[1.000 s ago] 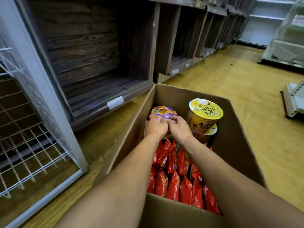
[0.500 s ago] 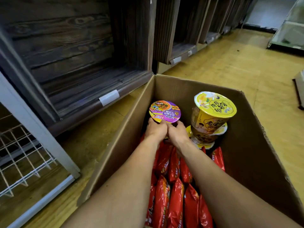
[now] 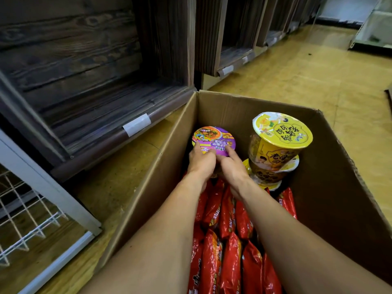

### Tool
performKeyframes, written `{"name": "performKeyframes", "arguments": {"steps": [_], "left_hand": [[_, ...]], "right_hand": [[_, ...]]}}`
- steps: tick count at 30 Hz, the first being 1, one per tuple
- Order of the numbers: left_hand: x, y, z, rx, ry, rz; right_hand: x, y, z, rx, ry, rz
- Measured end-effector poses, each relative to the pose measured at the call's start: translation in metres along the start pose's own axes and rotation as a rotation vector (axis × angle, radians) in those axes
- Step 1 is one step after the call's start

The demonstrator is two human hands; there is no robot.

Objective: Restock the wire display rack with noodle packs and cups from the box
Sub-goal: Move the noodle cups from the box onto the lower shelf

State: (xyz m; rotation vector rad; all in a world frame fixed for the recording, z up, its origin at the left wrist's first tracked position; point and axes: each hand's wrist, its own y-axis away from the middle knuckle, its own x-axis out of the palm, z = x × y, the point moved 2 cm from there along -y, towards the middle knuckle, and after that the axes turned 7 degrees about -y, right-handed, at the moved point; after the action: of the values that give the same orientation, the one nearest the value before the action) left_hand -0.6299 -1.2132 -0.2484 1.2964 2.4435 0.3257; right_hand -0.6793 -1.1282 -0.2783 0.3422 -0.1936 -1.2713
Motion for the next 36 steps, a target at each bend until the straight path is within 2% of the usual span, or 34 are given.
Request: {"name": "performKeyframes", "arguments": {"steps": [3, 7, 11, 16, 23, 31, 36], "left_hand": [[-0.006, 0.004, -0.005, -0.033, 0.187, -0.027], [-0.01, 0.003, 0.002, -0.084, 0.154, -0.034], [-0.007, 0.017, 0.005, -0.091, 0.185, 0.029], [-0.01, 0.017, 0.01, -0.038, 0.048, -0.005], [-0.01, 0.001, 0.013, 0.047, -0.058, 0.077], [-0.005, -0.005, 0.011, 0.043, -0.085, 0.093], [-0.014, 0.002, 0.007, 0.073, 0.033, 0.07]], "right_hand": [[-0.005, 0.009, 0.008, -0.014, -0.032, -0.08], [-0.007, 0.017, 0.016, -0.095, 0.145, -0.202], [-0.001, 0.019, 0.017, -0.15, 0.277, -0.23], [0.001, 0.012, 0.013, -0.127, 0.279, -0.168], [-0.001, 0.007, 0.007, -0.126, 0.181, -0.061], [-0.001, 0.013, 0.009, -0.1, 0.058, -0.016], [0.001, 0.016, 0.015, -0.102, 0.048, -0.04]]}}
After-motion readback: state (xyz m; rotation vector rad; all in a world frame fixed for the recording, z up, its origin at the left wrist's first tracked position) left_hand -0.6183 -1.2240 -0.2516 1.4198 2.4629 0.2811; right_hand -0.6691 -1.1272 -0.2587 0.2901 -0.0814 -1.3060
